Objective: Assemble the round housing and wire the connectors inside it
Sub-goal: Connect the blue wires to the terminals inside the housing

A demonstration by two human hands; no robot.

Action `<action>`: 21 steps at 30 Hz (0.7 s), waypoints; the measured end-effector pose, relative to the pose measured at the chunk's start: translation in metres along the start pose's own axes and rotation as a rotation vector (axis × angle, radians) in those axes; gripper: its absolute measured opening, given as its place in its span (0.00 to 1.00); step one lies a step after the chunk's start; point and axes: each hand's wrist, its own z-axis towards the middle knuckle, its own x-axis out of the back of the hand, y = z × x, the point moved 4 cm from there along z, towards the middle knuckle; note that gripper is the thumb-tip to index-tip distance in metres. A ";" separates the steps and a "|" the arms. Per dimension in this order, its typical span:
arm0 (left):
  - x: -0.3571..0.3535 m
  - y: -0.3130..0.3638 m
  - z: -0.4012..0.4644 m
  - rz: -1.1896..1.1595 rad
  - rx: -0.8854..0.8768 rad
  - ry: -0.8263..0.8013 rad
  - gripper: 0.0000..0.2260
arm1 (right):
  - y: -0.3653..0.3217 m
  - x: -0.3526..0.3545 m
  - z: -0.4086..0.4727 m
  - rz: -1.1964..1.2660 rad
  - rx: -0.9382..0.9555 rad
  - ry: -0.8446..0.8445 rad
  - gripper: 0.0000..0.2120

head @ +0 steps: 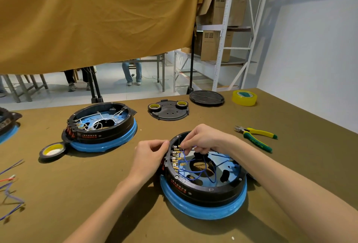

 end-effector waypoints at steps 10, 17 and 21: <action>-0.004 0.008 -0.012 0.097 -0.010 0.101 0.12 | -0.002 -0.003 0.006 -0.009 0.039 0.016 0.03; -0.009 0.002 -0.020 -0.048 -0.029 0.081 0.13 | -0.002 -0.007 0.008 -0.076 0.141 0.077 0.04; -0.012 0.006 -0.022 -0.106 -0.073 0.070 0.18 | 0.000 -0.009 0.007 -0.068 0.223 0.075 0.05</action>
